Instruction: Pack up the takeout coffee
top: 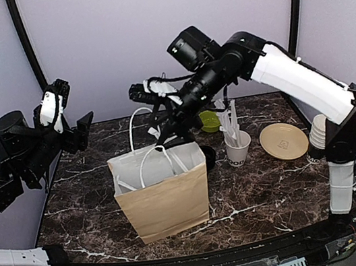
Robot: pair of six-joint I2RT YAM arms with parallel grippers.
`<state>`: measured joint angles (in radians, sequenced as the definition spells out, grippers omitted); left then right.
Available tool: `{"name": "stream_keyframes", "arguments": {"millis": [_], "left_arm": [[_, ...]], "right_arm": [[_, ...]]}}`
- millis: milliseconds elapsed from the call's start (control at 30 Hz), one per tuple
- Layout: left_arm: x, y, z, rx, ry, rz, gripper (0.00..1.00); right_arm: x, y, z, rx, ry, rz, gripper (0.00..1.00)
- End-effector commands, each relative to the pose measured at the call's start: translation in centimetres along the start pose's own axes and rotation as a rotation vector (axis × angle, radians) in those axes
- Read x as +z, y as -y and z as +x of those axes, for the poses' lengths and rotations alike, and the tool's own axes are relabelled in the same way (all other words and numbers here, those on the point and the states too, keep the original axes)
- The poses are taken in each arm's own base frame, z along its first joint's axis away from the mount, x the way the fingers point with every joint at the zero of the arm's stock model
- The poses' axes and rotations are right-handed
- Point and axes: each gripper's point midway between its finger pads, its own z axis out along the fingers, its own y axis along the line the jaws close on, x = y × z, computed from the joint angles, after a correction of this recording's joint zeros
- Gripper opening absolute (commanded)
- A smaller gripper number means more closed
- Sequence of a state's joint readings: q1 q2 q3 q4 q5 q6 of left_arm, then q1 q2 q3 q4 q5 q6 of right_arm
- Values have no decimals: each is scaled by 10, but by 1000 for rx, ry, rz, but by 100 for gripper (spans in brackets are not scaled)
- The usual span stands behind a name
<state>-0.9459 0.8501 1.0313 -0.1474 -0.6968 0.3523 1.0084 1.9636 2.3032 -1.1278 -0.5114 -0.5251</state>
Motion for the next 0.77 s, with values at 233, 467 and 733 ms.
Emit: {"name": "stream_keyframes", "arguments": {"millis": [233,467,733], "left_arm": [[-5,-26,-30,-83,61,-82,99],[0,-52,-41,-138,21,-214,99],[17,-64,-40,-246,-58,-201,99]], "right_arm": [[-205,106,6,181,288,595,99],[-298,158,95,419,277,1097,99],[-352,148,156,530,348,1225,98]]}}
